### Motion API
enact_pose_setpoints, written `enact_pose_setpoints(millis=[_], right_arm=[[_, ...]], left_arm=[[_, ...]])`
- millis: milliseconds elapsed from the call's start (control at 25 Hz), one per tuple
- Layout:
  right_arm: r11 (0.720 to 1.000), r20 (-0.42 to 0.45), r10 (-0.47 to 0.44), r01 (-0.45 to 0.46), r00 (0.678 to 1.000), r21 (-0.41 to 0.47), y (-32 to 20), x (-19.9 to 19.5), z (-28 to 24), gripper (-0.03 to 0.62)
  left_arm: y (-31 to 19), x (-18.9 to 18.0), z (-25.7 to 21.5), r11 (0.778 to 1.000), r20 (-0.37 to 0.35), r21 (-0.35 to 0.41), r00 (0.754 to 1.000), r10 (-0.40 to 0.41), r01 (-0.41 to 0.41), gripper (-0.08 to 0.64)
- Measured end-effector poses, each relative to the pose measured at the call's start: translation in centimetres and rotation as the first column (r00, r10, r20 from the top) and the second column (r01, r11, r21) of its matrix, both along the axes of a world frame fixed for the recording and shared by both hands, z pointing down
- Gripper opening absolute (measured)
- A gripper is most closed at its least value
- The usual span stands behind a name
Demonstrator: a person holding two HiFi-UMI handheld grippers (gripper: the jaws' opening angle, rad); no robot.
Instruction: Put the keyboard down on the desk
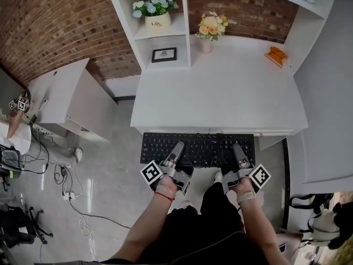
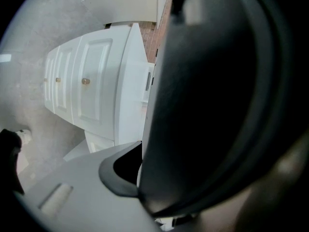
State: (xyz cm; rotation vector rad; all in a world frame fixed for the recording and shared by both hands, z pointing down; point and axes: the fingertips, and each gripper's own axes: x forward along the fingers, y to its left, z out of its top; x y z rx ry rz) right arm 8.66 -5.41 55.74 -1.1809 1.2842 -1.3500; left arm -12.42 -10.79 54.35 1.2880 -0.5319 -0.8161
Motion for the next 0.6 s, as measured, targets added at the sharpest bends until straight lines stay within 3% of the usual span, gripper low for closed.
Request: enact_pose_setpoints(millis=[600], right_arm=[[0.998,0.052,-0.031,0.034,0.998,-0.046,-7.4,8.1,1.4,0.075]], left_arm=[[-6.8,8.2,0.7,0.998,0.046,-0.054,0.999,-0.025,0.028,0.155]])
